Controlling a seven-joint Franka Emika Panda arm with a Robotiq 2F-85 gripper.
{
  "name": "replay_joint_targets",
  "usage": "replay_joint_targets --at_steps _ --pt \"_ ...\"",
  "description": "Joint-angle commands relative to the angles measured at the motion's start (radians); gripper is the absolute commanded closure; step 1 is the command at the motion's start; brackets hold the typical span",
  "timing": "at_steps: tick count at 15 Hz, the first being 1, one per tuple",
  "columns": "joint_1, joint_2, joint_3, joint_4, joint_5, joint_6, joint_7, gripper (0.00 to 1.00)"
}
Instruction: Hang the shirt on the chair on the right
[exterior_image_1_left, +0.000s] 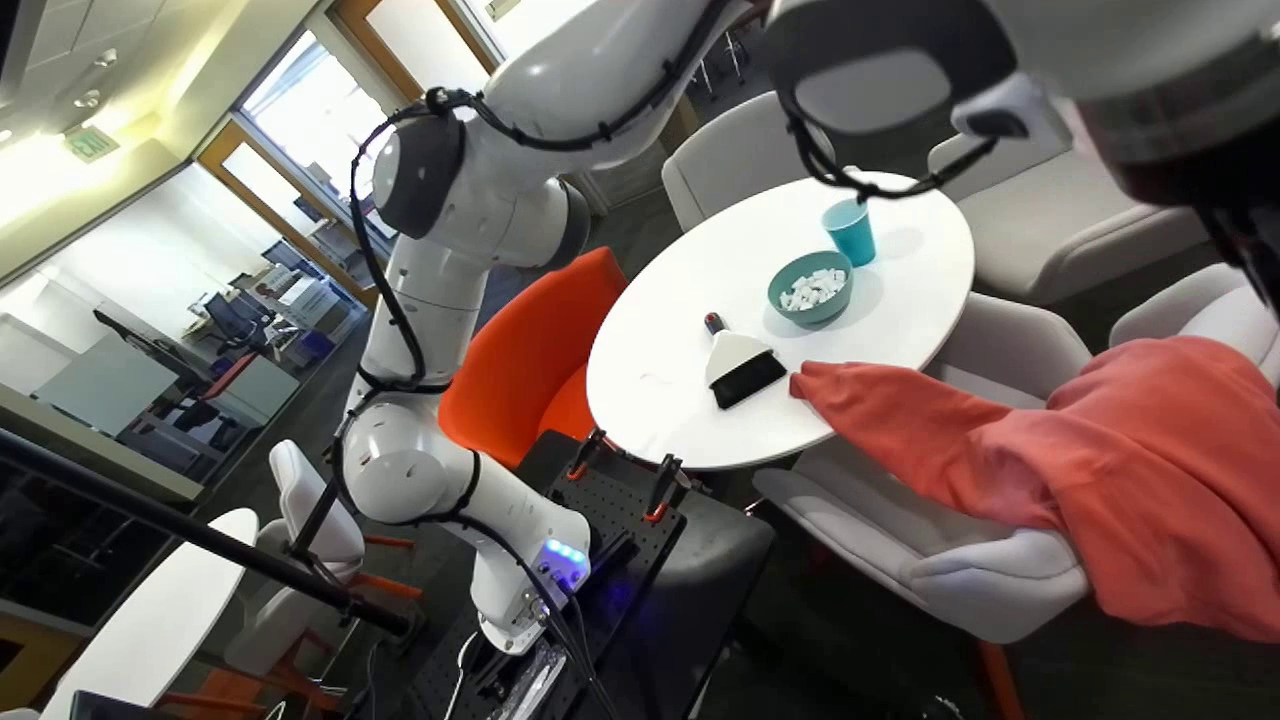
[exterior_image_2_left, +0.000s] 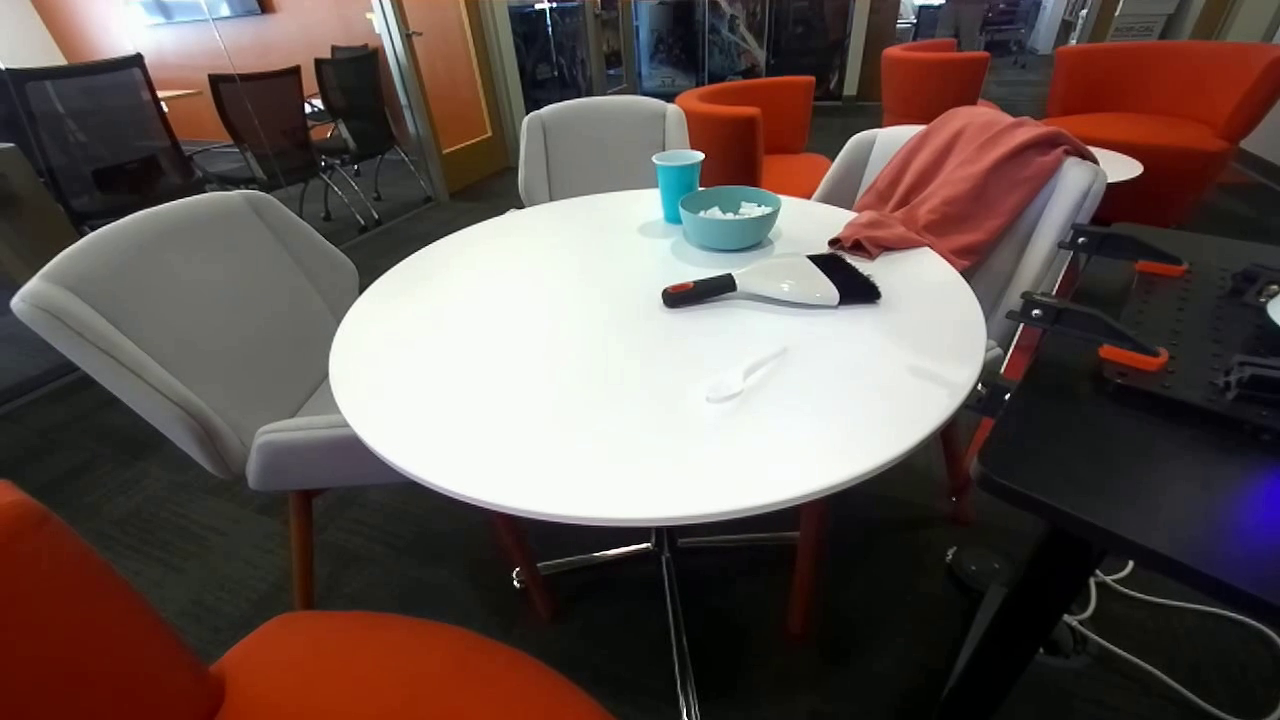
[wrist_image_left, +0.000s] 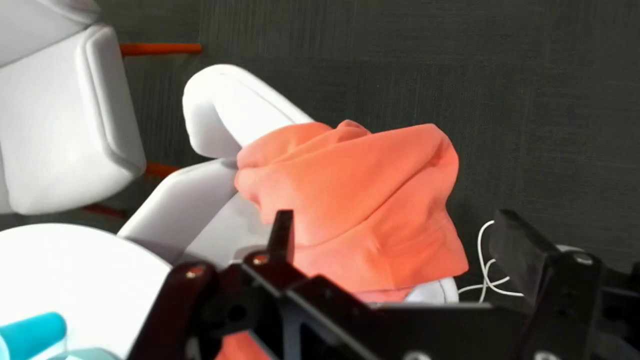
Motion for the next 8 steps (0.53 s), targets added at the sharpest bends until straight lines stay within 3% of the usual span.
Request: replay_joint_targets --at_steps 1,3,5,6,8 --pt "0.024 -0.15 0.065 0.14 -0.227 -0.078 0.003 0.0" --pt "0.053 -0.213 0.117 0.201 -0.369 -0.108 -0.005 0.0" --pt "0.068 -0.289 0.214 0.225 -0.508 -0.129 -0.028 0.0" --pt "0.1 -0.249 0.137 0.235 -0.453 -0.192 -0.077 0.0" --pt "0.123 -0.284 0.164 0.242 -0.485 -0.256 -0.13 0.0"
